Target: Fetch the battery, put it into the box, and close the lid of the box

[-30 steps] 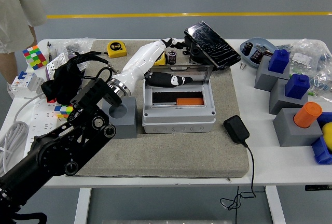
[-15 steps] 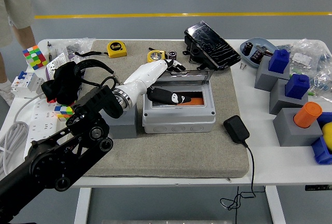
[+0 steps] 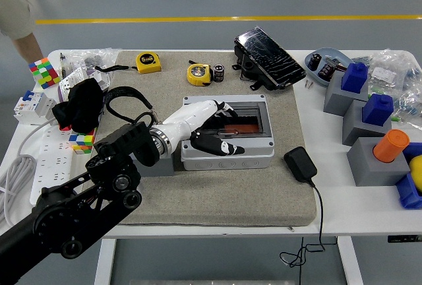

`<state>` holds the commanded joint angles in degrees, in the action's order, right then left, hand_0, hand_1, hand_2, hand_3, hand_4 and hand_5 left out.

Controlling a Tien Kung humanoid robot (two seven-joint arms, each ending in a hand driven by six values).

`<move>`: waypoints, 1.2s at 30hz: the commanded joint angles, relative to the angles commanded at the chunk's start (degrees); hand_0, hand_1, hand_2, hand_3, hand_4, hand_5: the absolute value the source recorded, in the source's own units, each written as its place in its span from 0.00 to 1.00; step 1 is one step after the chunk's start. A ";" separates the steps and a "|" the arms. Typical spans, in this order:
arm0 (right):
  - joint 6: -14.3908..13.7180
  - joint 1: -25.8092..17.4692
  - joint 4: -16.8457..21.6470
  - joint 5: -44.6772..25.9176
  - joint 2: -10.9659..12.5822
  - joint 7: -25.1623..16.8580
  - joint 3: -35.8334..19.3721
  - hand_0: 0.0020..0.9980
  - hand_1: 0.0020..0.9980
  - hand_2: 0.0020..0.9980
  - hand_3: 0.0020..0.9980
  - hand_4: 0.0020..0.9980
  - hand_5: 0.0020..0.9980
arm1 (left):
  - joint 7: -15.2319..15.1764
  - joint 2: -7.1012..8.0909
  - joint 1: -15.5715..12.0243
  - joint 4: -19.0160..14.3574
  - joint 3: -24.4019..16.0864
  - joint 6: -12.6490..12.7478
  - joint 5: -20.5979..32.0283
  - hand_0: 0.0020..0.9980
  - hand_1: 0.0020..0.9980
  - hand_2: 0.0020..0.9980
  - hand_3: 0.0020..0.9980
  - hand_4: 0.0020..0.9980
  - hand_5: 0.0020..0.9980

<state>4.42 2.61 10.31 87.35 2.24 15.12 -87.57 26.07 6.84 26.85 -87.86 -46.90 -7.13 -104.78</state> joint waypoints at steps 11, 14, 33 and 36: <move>0.01 -0.05 0.00 0.20 -0.02 -0.02 -0.04 0.64 0.67 0.68 0.61 0.99 0.60 | -12.63 -0.60 -2.19 -0.37 -3.06 10.22 3.23 0.58 0.67 0.69 0.75 1.00 0.48; 0.01 -0.01 0.00 0.19 -0.05 -0.03 -0.11 0.64 0.67 0.67 0.61 0.99 0.60 | -18.97 -1.21 -3.75 0.34 -4.95 15.23 7.64 0.59 0.70 0.70 0.75 1.00 0.47; 0.00 0.00 0.00 0.66 -0.17 -0.05 -0.57 0.64 0.67 0.68 0.61 0.99 0.60 | -38.38 -1.96 -16.18 5.95 -19.16 22.24 27.77 0.58 0.68 0.67 0.72 0.98 0.44; -0.02 0.12 0.00 0.64 -0.18 -0.06 -0.64 0.64 0.67 0.68 0.61 0.99 0.60 | -39.40 -1.15 -17.60 5.87 -20.21 22.29 29.03 0.56 0.66 0.65 0.71 0.97 0.42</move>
<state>4.40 2.74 10.31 87.99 2.06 15.06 -88.20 -13.33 5.70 9.25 -81.98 -67.12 15.16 -75.75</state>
